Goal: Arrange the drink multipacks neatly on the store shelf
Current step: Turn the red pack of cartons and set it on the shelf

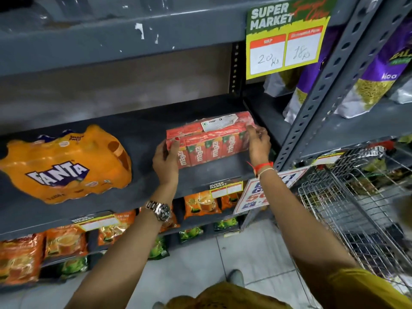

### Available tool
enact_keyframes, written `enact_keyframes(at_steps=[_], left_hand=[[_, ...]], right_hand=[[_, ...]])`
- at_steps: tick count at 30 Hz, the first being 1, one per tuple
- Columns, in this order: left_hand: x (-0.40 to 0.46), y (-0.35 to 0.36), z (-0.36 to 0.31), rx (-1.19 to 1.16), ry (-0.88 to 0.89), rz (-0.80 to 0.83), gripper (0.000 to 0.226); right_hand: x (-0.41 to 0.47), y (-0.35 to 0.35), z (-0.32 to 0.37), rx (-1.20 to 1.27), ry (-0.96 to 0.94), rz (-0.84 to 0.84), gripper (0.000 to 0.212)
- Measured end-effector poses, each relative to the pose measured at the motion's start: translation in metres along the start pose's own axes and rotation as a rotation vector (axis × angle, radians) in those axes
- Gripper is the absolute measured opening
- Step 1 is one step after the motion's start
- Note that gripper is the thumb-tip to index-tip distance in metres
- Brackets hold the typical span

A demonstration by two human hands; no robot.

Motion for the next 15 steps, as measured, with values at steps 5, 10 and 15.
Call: enact_keyframes(at_steps=[5,10,15], left_hand=[[-0.010,-0.006,0.003,0.035,0.061,0.091,0.029],[-0.029,-0.012,0.004,0.047,0.116,0.089,0.034],[-0.038,-0.018,0.005,0.107,0.137,0.049,0.031]], right_hand=[[-0.019,-0.015,-0.006,0.060,-0.035,-0.120,0.008],[-0.035,-0.027,-0.011,0.046,-0.070,-0.128,0.011],[-0.042,-0.028,-0.007,0.091,-0.070,-0.099,0.007]])
Point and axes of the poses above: each hand's wrist, its own x-axis towards the middle knuckle, its own y-axis out of the palm, z = x × y, the point moved 6 cm from there along x, towards the middle knuckle, and after that the axes turned 10 degrees about x, right-handed, at the moved point
